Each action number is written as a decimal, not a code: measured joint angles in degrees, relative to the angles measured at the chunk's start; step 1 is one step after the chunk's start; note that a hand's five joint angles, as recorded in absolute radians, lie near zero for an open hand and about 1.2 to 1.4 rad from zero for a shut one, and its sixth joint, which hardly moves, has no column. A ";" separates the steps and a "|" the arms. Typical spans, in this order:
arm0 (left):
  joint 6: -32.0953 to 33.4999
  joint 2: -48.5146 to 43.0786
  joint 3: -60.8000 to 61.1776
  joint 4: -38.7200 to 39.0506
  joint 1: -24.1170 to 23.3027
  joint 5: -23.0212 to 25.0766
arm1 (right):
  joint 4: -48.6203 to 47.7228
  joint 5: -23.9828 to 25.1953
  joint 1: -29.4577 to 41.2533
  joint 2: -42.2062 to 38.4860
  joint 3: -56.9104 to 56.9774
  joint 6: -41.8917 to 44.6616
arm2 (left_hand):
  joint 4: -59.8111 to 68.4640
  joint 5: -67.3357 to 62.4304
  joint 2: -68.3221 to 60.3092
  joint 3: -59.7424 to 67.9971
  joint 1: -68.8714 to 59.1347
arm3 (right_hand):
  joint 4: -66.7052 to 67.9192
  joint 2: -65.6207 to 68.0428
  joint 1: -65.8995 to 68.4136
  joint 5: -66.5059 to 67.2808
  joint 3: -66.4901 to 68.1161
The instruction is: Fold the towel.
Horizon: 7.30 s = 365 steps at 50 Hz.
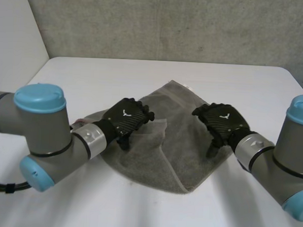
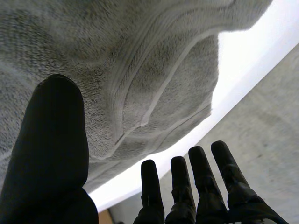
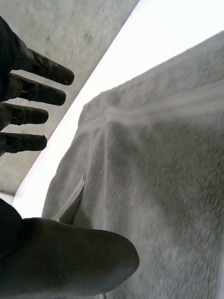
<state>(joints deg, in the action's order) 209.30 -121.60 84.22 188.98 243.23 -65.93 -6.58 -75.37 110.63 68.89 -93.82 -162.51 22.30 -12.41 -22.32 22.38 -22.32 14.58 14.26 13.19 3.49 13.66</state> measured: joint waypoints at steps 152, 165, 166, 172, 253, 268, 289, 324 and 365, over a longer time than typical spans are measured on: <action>-6.69 8.96 -13.19 -12.53 4.48 -20.94 | 36.12 4.22 -1.84 -10.14 43.22 13.71 | 47.45 -45.61 -47.30 47.16 -44.77 | 62.08 61.73 62.69 63.57 62.33; -13.31 2.61 -41.56 -2.62 4.70 -25.24 | 20.44 3.18 -1.79 -18.48 73.37 12.43 | 47.47 -45.61 -47.31 47.20 -44.77 | 62.08 61.73 62.75 63.57 62.33; -14.18 3.15 -42.41 -2.16 4.75 -25.97 | 19.20 3.61 -1.81 -18.05 74.55 12.23 | 47.47 -45.61 -47.31 47.20 -44.78 | 62.08 61.73 62.75 63.57 62.33; -16.77 7.74 -40.04 -1.78 4.98 -28.58 | 17.41 8.03 -2.18 -14.84 76.10 11.55 | 47.47 -45.61 -47.31 47.20 -44.77 | 62.08 61.73 62.75 63.57 62.33; -16.56 19.84 10.58 3.27 9.59 -25.02 | -2.98 0.08 -10.88 -5.41 12.77 3.43 | 47.47 -45.61 -47.38 47.26 -44.78 | 62.23 61.97 62.85 63.17 62.62; -16.17 30.02 18.56 -4.96 8.36 -25.07 | 16.10 0.06 -13.85 12.65 11.53 34.56 | 47.48 -45.62 -47.40 47.26 -44.78 | 62.24 61.97 62.86 63.20 62.62; -12.86 23.89 17.79 -5.00 7.63 -25.11 | 33.29 -0.01 -15.85 4.97 16.45 41.92 | 47.47 -45.86 -47.43 47.27 -44.73 | 62.24 61.97 62.86 64.01 62.62; -6.97 -13.64 -20.35 -0.63 7.24 -25.81 | 21.66 -5.38 -9.19 -35.12 55.84 34.35 | -8.99 8.25 9.05 -9.16 8.89 | 0.45 0.51 1.62 0.01 0.87; -7.68 13.21 12.02 -0.30 11.03 -24.93 | 10.33 5.21 -14.99 -3.56 4.15 21.36 | -12.78 11.07 12.89 -12.79 12.71 | 3.61 3.73 5.42 5.56 4.77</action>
<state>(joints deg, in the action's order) 201.62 -108.38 96.24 188.68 254.26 -90.86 3.74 -70.16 95.64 65.33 -89.67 -141.15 9.53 -1.34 -9.43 9.59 -9.60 18.19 17.99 18.61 9.05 18.43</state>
